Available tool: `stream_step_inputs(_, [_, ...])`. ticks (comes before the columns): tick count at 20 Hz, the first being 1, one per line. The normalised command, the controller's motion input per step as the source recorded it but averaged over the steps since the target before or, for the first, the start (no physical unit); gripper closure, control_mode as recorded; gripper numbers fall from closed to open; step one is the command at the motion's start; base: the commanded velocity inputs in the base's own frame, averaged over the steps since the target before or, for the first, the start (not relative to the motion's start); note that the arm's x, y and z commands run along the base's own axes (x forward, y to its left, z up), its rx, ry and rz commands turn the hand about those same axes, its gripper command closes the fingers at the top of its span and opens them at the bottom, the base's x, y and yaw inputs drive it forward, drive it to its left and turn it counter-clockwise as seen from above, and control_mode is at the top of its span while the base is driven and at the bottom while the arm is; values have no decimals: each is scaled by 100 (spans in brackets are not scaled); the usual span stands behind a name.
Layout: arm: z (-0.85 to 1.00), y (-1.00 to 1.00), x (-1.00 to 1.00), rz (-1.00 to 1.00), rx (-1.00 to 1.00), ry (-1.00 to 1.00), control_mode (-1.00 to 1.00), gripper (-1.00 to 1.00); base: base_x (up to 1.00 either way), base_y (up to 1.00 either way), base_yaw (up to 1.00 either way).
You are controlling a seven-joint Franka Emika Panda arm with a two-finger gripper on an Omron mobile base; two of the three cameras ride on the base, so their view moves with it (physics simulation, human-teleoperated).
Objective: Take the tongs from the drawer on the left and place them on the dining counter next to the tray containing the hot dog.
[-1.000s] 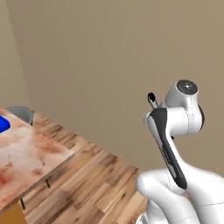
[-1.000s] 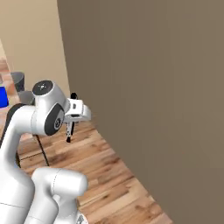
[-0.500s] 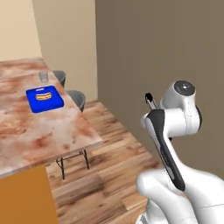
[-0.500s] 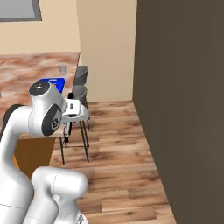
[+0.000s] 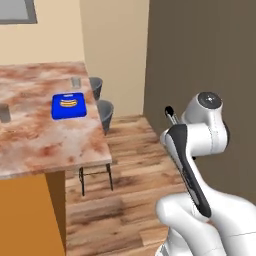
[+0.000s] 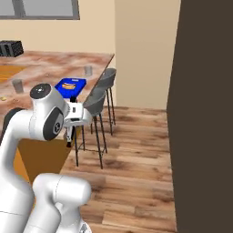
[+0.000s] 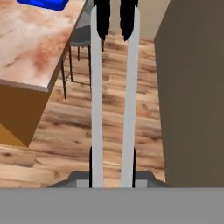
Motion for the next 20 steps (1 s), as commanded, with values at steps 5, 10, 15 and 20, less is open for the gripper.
stream_step_inputs(5, [0,0,0,0,0,0,100,100,37,-57,76])
stream_step_inputs(10, [0,0,0,0,0,0,100,100,-3,-64,63])
stream_step_inputs(15, [0,0,0,0,0,0,100,100,-7,-75,50])
stream_step_inputs(20, [0,0,0,0,0,0,100,100,8,-74,58])
